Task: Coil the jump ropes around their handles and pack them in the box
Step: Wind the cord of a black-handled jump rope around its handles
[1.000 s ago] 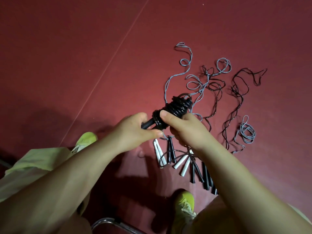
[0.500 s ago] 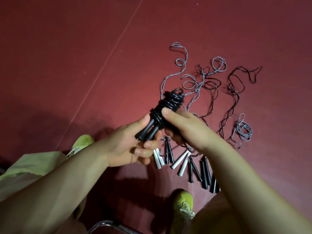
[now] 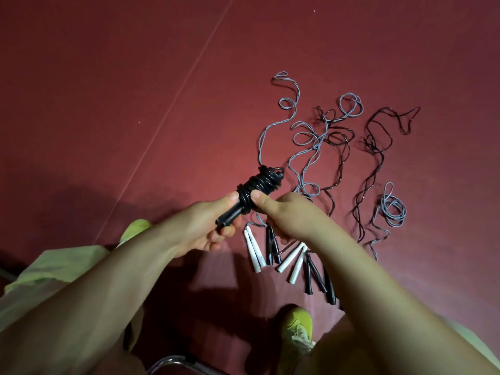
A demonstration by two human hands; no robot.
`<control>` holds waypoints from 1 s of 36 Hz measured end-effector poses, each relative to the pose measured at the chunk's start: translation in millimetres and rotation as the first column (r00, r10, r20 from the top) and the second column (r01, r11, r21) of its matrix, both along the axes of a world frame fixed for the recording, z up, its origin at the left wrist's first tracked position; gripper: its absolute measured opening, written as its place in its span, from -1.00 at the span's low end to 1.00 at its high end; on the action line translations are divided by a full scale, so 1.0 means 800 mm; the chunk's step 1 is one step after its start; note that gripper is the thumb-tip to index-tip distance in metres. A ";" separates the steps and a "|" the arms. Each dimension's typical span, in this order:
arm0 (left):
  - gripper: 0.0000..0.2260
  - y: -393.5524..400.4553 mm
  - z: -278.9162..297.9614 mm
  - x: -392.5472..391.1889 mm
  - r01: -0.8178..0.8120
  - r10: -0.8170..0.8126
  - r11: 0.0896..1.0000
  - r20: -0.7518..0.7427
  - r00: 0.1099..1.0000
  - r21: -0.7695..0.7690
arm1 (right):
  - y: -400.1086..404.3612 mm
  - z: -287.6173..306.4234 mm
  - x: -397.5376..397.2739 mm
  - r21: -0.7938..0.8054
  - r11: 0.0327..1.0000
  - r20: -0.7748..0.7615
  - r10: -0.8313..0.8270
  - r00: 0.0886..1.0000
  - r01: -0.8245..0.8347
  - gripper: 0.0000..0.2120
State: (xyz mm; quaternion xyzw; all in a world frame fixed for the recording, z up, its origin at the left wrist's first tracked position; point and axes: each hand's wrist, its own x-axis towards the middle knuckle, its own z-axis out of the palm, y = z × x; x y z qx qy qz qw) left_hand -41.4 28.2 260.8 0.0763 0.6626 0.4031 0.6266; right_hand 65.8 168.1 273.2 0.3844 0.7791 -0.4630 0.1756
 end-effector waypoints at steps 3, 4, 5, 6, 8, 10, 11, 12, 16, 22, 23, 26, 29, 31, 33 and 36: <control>-0.60 0.001 -0.005 -0.001 -0.012 0.009 0.999 -0.097 0.995 -0.032 | 0.000 -0.001 0.000 -0.015 1.000 -0.020 0.008 1.000 -0.008 -0.40; -0.61 0.002 -0.007 -0.001 -0.020 0.013 0.999 -0.138 0.990 -0.045 | 0.000 -0.002 0.000 -0.026 1.000 -0.022 0.012 1.000 -0.012 -0.42; -0.62 0.003 -0.010 -0.002 -0.028 0.018 0.998 -0.178 0.984 -0.057 | 0.000 -0.004 0.000 -0.046 0.999 -0.023 0.006 1.000 -0.007 -0.44; -0.64 0.004 -0.011 -0.002 -0.039 0.024 0.997 -0.215 0.976 -0.065 | 0.000 -0.006 0.000 -0.075 0.997 -0.025 -0.012 1.000 0.010 -0.46; -0.69 0.004 -0.014 -0.002 -0.050 0.033 0.997 -0.281 0.959 -0.051 | 0.000 -0.010 -0.001 -0.137 0.990 -0.027 -0.050 0.998 0.046 -0.45; -0.74 0.003 -0.014 -0.002 -0.023 0.018 1.000 -0.342 0.940 -0.010 | -0.001 -0.010 -0.002 -0.188 0.980 -0.039 -0.080 0.996 0.071 -0.44; -0.76 0.002 -0.014 -0.001 0.001 0.005 1.000 -0.374 0.928 0.015 | -0.003 -0.009 -0.002 -0.210 0.975 -0.056 -0.092 0.994 0.078 -0.46; -0.79 0.002 -0.014 0.000 0.020 -0.002 0.999 -0.405 0.915 0.041 | -0.005 -0.009 -0.002 -0.227 0.970 -0.077 -0.104 0.992 0.084 -0.50; -0.77 0.002 -0.012 0.003 0.051 0.000 0.995 -0.491 0.871 0.091 | -0.009 -0.003 -0.006 -0.170 0.980 -0.135 -0.123 0.983 0.099 -0.54; -0.84 0.000 -0.003 0.004 0.052 -0.021 0.984 -0.177 0.984 0.172 | -0.010 0.008 -0.008 -0.146 0.984 -0.248 -0.136 0.959 0.102 -0.56; -0.80 -0.002 -0.002 0.003 0.056 -0.048 0.981 -0.047 0.998 0.185 | -0.011 0.008 -0.008 -0.172 0.978 -0.274 -0.160 0.948 0.115 -0.57; -0.56 -0.008 0.004 0.000 0.020 -0.146 0.954 0.405 0.902 0.301 | -0.011 0.015 -0.008 -0.289 0.948 -0.336 -0.233 0.913 0.136 -0.69; -0.41 -0.009 0.014 0.000 -0.090 -0.144 0.940 0.624 0.768 0.328 | -0.011 0.027 -0.005 -0.475 0.864 -0.359 -0.365 0.859 0.169 -0.79; -0.38 -0.007 0.020 0.005 -0.131 -0.087 0.950 0.644 0.760 0.283 | -0.012 0.029 -0.004 -0.480 0.865 -0.371 -0.354 0.859 0.149 -0.80; -0.42 -0.002 0.023 0.009 -0.168 -0.006 0.960 0.615 0.788 0.225 | -0.010 0.026 -0.004 -0.461 0.880 -0.382 -0.314 0.869 0.115 -0.78; -0.44 0.004 0.021 0.009 -0.198 0.105 0.970 0.483 0.869 0.144 | -0.004 0.018 -0.004 -0.452 0.889 -0.317 -0.229 0.920 0.065 -0.68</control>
